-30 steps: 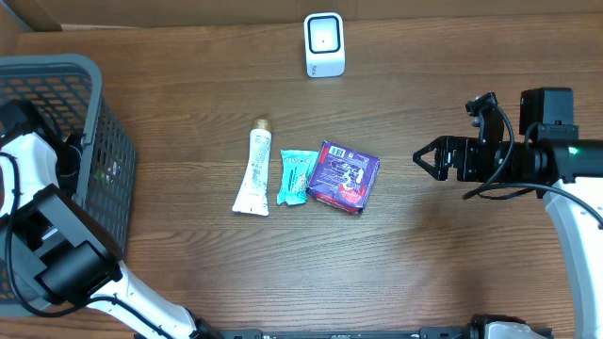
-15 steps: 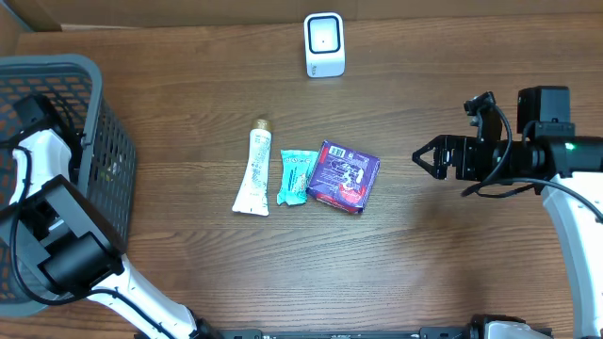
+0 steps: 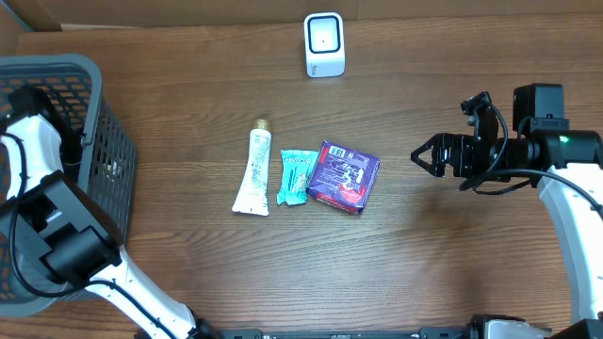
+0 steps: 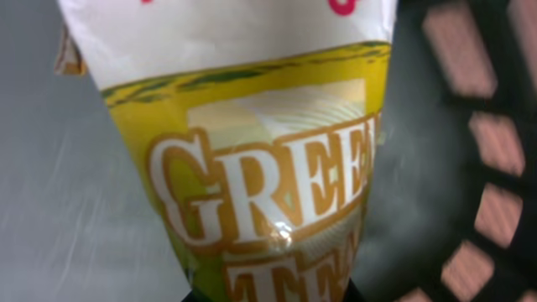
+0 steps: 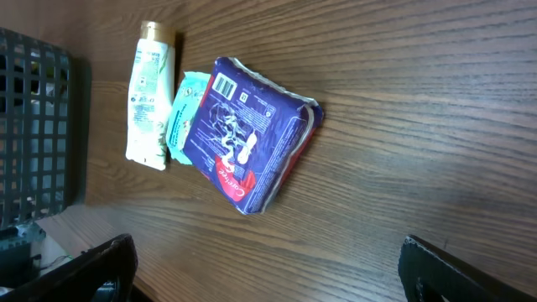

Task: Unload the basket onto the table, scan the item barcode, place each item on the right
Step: 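Grasp the Pokka Green Tea pack with left gripper and lift it, then set the green tea pack on the table between tube and wipes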

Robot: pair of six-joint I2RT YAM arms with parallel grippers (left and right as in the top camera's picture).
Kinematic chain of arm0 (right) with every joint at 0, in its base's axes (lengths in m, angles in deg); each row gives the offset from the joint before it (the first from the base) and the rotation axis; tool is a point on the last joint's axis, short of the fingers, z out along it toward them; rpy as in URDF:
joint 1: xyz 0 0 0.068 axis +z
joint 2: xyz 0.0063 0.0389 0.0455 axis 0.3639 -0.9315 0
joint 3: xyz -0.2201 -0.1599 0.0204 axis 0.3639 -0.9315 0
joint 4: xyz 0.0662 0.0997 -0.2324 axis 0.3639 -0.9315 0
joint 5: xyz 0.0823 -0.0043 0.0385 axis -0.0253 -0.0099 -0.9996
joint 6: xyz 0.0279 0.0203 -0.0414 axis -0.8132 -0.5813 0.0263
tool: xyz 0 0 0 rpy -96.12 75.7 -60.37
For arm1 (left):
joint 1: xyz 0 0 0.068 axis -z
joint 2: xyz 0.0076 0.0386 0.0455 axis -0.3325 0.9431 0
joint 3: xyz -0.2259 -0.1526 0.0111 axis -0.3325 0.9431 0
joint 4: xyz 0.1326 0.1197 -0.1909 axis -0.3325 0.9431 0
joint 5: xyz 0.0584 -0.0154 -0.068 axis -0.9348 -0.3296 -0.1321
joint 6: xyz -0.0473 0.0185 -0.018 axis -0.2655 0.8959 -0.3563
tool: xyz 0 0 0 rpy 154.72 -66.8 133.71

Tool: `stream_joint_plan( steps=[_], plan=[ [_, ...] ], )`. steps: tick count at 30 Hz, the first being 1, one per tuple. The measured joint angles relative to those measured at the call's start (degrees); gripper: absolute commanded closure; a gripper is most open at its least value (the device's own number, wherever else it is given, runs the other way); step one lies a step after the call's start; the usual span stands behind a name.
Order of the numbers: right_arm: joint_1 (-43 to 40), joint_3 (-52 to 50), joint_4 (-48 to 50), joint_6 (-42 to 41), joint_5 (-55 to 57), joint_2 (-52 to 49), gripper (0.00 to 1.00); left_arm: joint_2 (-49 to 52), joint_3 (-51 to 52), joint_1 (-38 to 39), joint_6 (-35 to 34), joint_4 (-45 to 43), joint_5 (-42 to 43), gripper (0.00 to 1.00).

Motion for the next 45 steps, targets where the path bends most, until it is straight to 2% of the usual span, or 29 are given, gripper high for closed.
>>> stream_joint_plan(
  steps=[3, 13, 18, 23, 29, 33, 38, 41, 45],
  plan=[
    [0.00, 0.00, 0.07, 0.02, -0.04, 0.00, 0.00, 1.25, -6.47, 0.00, 0.52, 6.82, 0.02, 0.96],
    [0.00, 0.00, 0.11, 0.00, -0.02, 0.00, 0.00, 0.11, -38.07, 0.02, 2.62, 25.92, -0.90, 0.96],
    [0.00, 0.00, 0.35, 0.00, -0.04, 0.00, 0.00, -5.88, -45.20, 0.94, 3.67, 29.97, -1.40, 0.96],
    [0.00, 0.00, 0.90, 0.00, -0.04, 0.00, 0.00, -14.38, -46.66, 7.52, 5.62, 32.79, -1.42, 0.96],
    [0.00, 0.00, 1.14, 0.00, -0.15, 0.00, 0.00, -17.86, -47.32, 23.15, 8.55, 33.48, -1.75, 0.96],
    [0.00, 0.00, 1.11, 0.00, -0.20, 0.00, 0.00, -16.28, -45.79, 35.12, 9.35, 33.48, -5.46, 0.96],
    [0.00, 0.00, 1.09, -0.02, -0.20, 0.00, 0.00, -11.96, -40.54, 48.39, 7.10, 33.40, -15.06, 0.96],
    [-0.02, 0.00, 1.14, 0.00, -0.22, 0.00, 0.00, -7.72, -35.04, 54.29, 3.72, 33.31, -22.45, 0.96],
    [-0.02, 0.00, 1.16, 0.00, -0.20, 0.00, 0.00, -2.01, -29.64, 58.42, 0.28, 33.07, -28.30, 0.96]
  ],
)
